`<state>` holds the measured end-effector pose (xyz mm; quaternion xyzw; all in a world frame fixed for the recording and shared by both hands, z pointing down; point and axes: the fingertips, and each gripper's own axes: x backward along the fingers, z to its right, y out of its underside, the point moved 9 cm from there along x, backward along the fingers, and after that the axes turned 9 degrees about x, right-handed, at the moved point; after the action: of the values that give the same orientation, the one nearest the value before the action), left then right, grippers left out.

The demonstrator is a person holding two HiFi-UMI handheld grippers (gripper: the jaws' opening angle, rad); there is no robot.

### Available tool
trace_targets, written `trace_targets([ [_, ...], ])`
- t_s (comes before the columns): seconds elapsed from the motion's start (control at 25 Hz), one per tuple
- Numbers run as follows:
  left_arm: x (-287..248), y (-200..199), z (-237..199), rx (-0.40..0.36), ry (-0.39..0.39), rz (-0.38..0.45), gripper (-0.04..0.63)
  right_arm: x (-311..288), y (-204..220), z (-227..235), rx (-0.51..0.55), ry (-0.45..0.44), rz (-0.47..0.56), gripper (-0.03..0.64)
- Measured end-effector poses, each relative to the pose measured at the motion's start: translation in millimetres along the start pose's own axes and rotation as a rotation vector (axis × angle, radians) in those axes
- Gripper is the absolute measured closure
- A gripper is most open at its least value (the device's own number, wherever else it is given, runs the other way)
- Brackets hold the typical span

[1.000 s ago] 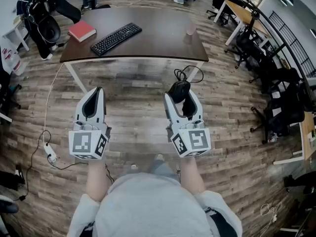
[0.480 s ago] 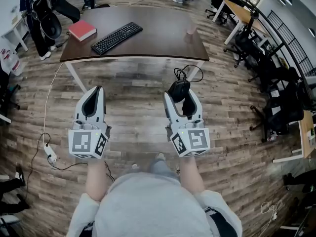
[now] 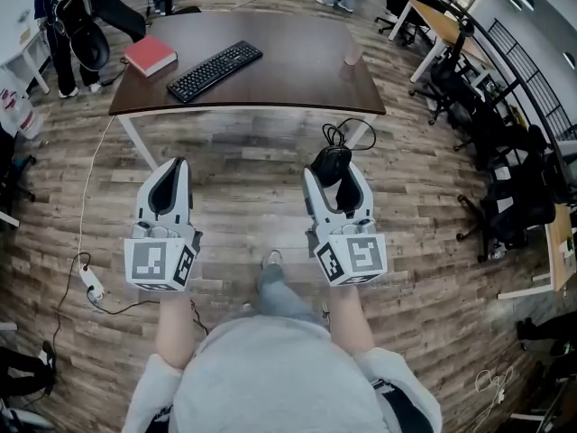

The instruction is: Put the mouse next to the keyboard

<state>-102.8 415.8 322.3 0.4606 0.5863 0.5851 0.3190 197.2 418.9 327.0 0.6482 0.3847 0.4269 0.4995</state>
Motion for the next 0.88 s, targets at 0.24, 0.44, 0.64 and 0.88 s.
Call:
trace_targets([
  [0.24, -33, 4, -18, -0.005, -0.041, 0.012, 0.583, -44, 9, 17, 0.005, -0.009, 0.008, 0.367],
  [0.44, -75, 5, -31, -0.007, -0.069, 0.025, 0.583, -93, 17, 38, -0.001, -0.044, 0.013, 0.367],
  [0.64, -124, 5, -41, -0.021, -0.090, 0.036, 0.583, -144, 24, 63, 0.000, -0.073, 0.020, 0.367],
  [0.88, -178, 10, -51, -0.034, -0.107, 0.043, 0.583, -195, 37, 91, 0.002, -0.100, 0.015, 0.367],
])
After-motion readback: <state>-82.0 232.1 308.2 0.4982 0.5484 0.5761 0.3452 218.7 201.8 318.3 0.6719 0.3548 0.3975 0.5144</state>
